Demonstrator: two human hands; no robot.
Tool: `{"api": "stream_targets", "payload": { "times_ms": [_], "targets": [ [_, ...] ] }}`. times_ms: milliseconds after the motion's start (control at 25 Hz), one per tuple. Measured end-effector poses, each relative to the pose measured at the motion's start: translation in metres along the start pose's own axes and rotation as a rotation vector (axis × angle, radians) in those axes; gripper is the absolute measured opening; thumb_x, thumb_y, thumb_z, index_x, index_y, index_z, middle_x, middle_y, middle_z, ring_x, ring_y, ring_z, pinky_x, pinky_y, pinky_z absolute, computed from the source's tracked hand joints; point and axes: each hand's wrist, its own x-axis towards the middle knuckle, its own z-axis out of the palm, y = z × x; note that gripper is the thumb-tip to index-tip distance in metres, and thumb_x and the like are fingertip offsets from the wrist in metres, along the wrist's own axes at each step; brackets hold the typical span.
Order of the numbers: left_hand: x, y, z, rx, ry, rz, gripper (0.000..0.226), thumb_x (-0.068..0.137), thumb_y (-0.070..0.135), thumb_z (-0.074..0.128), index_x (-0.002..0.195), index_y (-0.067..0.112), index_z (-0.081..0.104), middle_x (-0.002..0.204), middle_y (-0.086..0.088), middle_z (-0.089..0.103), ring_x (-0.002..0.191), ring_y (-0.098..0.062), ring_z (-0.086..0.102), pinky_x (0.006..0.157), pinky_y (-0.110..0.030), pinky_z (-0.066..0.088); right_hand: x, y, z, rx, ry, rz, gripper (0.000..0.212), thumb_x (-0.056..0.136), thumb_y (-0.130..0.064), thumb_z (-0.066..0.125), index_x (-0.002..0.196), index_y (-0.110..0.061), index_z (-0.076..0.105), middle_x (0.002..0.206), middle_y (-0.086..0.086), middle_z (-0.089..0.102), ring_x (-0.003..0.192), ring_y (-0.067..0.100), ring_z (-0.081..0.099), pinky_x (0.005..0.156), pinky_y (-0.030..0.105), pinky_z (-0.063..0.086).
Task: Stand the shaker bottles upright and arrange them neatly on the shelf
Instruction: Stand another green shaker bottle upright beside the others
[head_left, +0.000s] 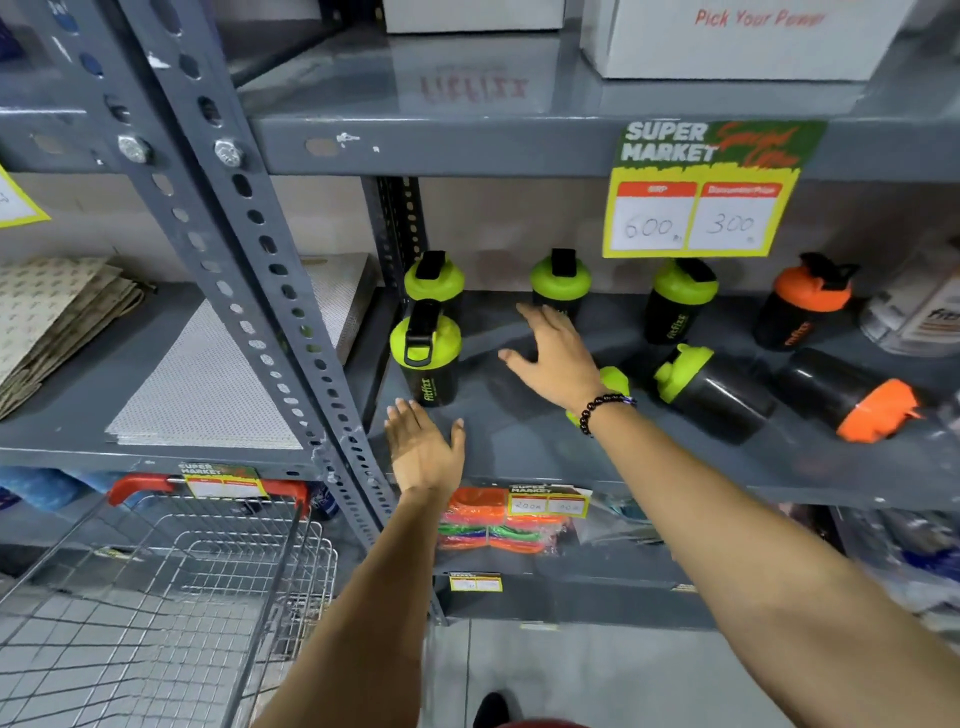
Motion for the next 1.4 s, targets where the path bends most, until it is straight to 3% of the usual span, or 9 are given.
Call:
{"api": "stream_targets", "payload": {
  "times_ms": [120,240,440,640,880,1080,1200,1280,1400],
  "targets": [
    [-0.020,0.019,0.005,-0.030,0.003,-0.021,0.078,0.098,0.046,0.032,0.147,-0.009,0.008,0.158,-0.027,0.009,0.148,-0.036,0.006,0.123,-0.042,0.003,-0.033,0.038,-0.017,-0.150,0.028,-0.019,0.077,0.084,-0.043,0.062,0.145,-0.009,0.029,0.151,0.013,0.034,0.142,0.030,0.024,0.118,0.040,0.020],
    [-0.037,0.040,0.014,-0.046,-0.007,0.005,0.077,0.098,0.046,0.031,0.148,-0.009,0.008,0.158,-0.026,0.009,0.149,-0.035,0.005,0.123,-0.042,0.003,-0.058,0.069,-0.026,-0.279,-0.105,-0.003,0.095,0.076,-0.046,0.070,0.147,-0.008,0.020,0.155,0.014,0.025,0.144,0.032,0.018,0.119,0.044,0.018],
    [-0.038,0.069,0.022,-0.020,-0.029,0.079,0.076,0.099,0.047,0.028,0.149,-0.006,0.005,0.160,-0.023,0.005,0.150,-0.033,0.001,0.123,-0.040,0.000,-0.067,0.093,-0.029,-0.220,-0.264,0.063,0.099,0.080,-0.027,0.073,0.151,-0.013,0.006,0.160,0.012,0.006,0.147,0.032,0.009,0.120,0.044,0.018],
    [-0.025,0.080,0.023,0.008,-0.056,0.114,0.075,0.099,0.046,0.029,0.149,-0.005,0.006,0.160,-0.023,0.005,0.150,-0.032,0.001,0.123,-0.038,-0.001,-0.059,0.096,-0.028,-0.081,-0.213,0.050,0.086,0.079,-0.013,0.071,0.148,-0.010,0.019,0.155,0.013,0.024,0.143,0.031,0.024,0.116,0.038,0.027],
    [-0.008,0.085,0.029,0.017,-0.091,0.155,0.072,0.099,0.045,0.032,0.149,-0.003,0.011,0.159,-0.022,0.011,0.149,-0.033,0.004,0.123,-0.041,0.003,-0.033,0.075,-0.054,0.112,-0.053,0.117,0.076,0.072,-0.026,0.073,0.139,-0.017,0.040,0.131,0.010,0.046,0.122,0.029,0.048,0.097,0.034,0.041],
    [-0.006,0.084,0.033,0.013,-0.072,0.172,0.072,0.099,0.046,0.031,0.149,-0.001,0.012,0.160,-0.020,0.011,0.150,-0.032,0.004,0.123,-0.040,0.002,0.000,0.060,-0.071,0.095,-0.214,0.128,0.064,0.075,-0.026,0.071,0.135,-0.021,0.049,0.139,0.009,0.049,0.129,0.025,0.043,0.103,0.030,0.036],
    [-0.005,0.083,0.033,0.007,-0.065,0.174,0.072,0.098,0.047,0.031,0.150,-0.001,0.014,0.160,-0.020,0.012,0.150,-0.032,0.005,0.124,-0.040,0.002,0.013,0.056,-0.078,0.099,-0.283,0.128,0.052,0.069,-0.031,0.067,0.121,-0.026,0.062,0.116,0.005,0.065,0.107,0.022,0.058,0.083,0.027,0.048],
    [-0.005,0.083,0.034,-0.003,-0.061,0.173,0.072,0.098,0.047,0.032,0.150,-0.001,0.015,0.160,-0.020,0.012,0.150,-0.032,0.005,0.124,-0.040,0.003,0.021,0.054,-0.079,0.075,-0.332,0.130,0.044,0.062,-0.036,0.058,0.104,-0.025,0.069,0.095,0.003,0.067,0.091,0.022,0.059,0.065,0.025,0.046],
    [-0.005,0.082,0.033,0.005,-0.060,0.172,0.072,0.098,0.048,0.030,0.150,0.000,0.013,0.160,-0.019,0.011,0.150,-0.031,0.004,0.124,-0.039,0.002,0.032,0.056,-0.075,0.037,-0.364,0.160,0.040,0.070,-0.039,0.057,0.105,-0.024,0.067,0.102,0.004,0.066,0.092,0.023,0.058,0.070,0.027,0.044]
  ]
}}
